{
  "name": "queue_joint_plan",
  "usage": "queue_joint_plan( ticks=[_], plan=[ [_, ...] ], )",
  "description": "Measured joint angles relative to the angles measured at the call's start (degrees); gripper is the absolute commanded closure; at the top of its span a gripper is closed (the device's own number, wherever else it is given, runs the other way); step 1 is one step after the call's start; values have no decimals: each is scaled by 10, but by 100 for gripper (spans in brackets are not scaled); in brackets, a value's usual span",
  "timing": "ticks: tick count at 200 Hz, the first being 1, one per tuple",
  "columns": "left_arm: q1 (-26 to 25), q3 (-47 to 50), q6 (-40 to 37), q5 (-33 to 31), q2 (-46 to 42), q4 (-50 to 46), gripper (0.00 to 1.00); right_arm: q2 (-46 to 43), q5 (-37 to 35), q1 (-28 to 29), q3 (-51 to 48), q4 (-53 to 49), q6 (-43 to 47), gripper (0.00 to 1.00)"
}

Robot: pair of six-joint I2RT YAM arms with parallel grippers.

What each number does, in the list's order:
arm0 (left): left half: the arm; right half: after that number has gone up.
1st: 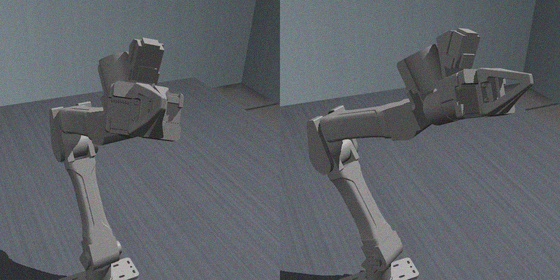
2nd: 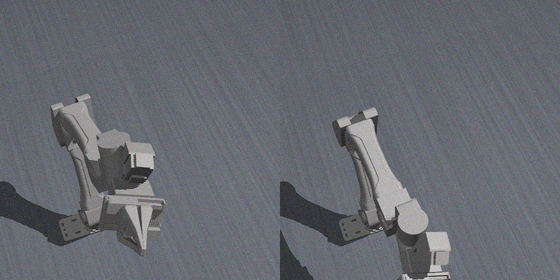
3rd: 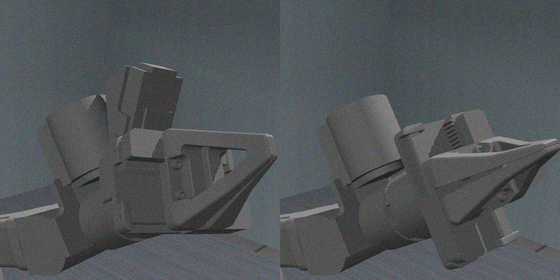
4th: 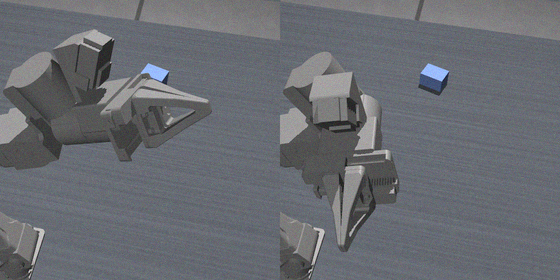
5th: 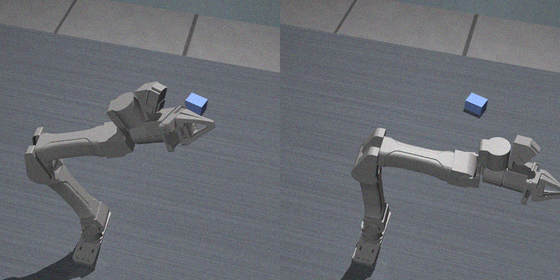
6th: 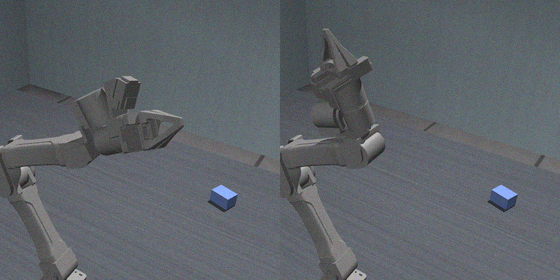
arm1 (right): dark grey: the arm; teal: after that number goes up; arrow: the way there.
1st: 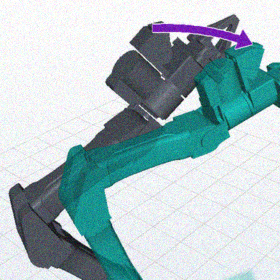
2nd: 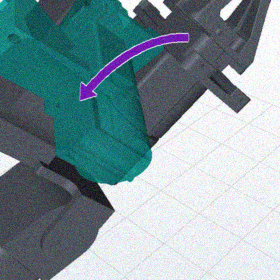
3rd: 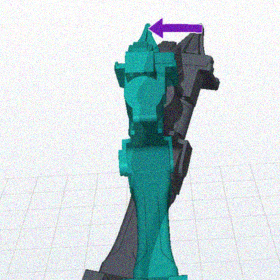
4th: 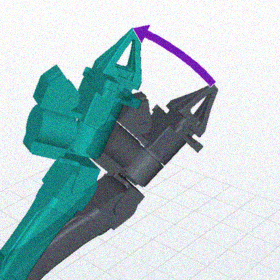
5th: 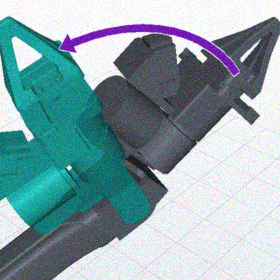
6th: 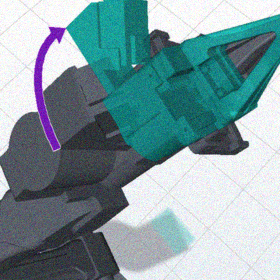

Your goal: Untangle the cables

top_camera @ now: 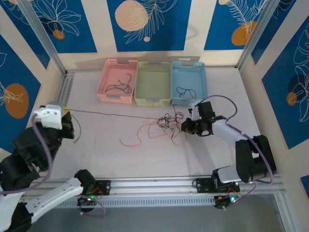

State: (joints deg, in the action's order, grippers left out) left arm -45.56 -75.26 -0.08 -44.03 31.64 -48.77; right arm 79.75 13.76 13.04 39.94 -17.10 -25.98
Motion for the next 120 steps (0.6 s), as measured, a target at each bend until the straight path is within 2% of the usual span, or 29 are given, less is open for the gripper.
queue_joint_plan(
  ticks=[30,69,120],
  plan=[
    [0,-53,-30,-42,-1,21,100,3,-1,-3,0,0,-5,100],
    [0,-58,-72,-79,-26,73,100,4,-3,-5,0,0,-7,100],
    [0,-52,-54,-23,-8,76,100,15,-2,-4,0,2,-7,100]
  ],
)
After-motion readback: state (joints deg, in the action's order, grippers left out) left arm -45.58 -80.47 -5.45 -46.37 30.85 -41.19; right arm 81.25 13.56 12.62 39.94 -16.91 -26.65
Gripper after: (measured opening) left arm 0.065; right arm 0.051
